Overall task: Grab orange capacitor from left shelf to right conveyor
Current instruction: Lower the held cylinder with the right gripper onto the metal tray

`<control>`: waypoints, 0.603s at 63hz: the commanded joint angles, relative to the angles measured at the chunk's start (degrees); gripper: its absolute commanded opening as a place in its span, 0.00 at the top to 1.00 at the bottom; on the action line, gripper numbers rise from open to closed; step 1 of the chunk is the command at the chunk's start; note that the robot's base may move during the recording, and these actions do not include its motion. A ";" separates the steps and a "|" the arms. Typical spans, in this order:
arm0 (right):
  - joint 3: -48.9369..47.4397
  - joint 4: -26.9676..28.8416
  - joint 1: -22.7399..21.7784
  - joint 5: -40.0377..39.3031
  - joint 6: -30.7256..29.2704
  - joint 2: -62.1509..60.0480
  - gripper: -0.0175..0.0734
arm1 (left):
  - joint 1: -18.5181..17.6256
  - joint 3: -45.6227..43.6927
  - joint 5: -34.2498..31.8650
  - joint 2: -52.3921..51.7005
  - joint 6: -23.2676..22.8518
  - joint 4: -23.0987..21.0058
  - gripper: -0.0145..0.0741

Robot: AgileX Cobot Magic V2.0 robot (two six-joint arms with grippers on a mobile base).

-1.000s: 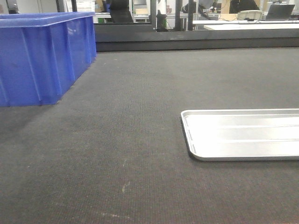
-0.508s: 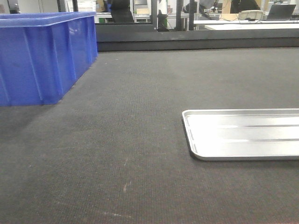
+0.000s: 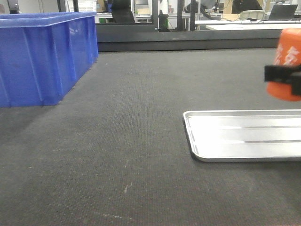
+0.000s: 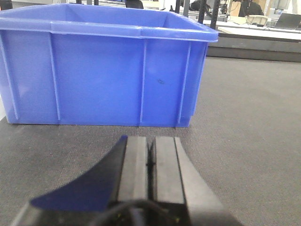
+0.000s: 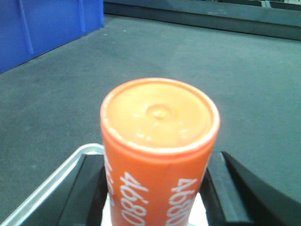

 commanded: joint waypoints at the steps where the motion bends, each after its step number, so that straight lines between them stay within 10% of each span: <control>1: -0.56 -1.28 -0.09 -12.18 -0.52 4.75 0.74 | -0.31 -0.31 -4.98 -1.10 0.03 0.00 0.95; 38: -0.49 -3.26 -3.88 -20.11 -1.15 21.47 0.74 | -0.31 -0.31 -4.98 -1.10 0.03 0.00 0.95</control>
